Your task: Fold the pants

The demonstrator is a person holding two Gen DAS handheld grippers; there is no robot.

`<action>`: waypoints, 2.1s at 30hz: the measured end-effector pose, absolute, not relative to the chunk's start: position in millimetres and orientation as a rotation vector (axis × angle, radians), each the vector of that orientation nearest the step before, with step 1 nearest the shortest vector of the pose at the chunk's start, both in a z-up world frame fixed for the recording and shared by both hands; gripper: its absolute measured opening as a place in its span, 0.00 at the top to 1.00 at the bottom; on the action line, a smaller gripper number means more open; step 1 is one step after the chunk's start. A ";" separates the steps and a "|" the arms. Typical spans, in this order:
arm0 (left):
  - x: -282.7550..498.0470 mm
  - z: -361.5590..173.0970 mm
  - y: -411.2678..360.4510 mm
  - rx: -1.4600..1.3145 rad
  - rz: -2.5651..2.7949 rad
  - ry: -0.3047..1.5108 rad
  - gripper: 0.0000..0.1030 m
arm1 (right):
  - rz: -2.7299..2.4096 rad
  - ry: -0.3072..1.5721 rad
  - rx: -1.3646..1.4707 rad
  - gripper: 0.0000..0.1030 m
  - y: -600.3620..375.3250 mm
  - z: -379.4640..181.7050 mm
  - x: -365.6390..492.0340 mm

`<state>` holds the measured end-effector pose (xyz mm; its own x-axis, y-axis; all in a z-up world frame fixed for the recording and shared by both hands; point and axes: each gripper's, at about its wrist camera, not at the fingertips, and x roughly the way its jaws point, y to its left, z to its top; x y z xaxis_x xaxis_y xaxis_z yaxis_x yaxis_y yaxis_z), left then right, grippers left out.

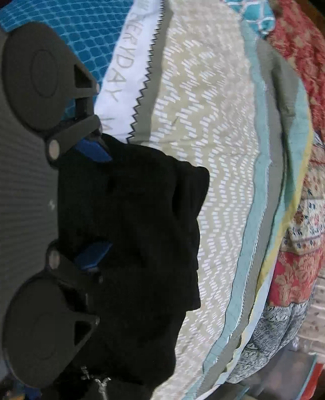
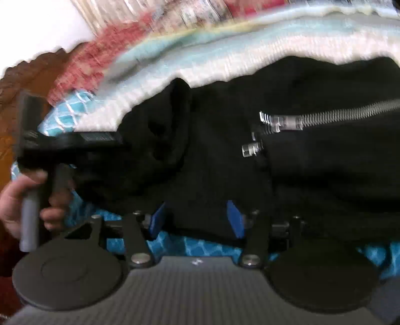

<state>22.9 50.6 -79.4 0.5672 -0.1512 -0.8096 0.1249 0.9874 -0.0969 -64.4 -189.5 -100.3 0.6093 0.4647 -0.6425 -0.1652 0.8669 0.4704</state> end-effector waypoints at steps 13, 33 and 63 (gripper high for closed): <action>30.4 -82.0 49.3 -0.015 -0.159 0.983 0.27 | 0.506 0.790 0.452 0.36 -207.9 -105.5 -71.8; 35.0 -88.8 48.0 0.013 -0.144 0.981 0.22 | 0.688 0.668 0.536 0.36 -236.1 -116.7 -83.1; 6.1 -59.9 58.2 -0.045 -0.201 0.940 0.21 | 0.507 0.730 0.528 0.36 -210.3 -100.3 -88.0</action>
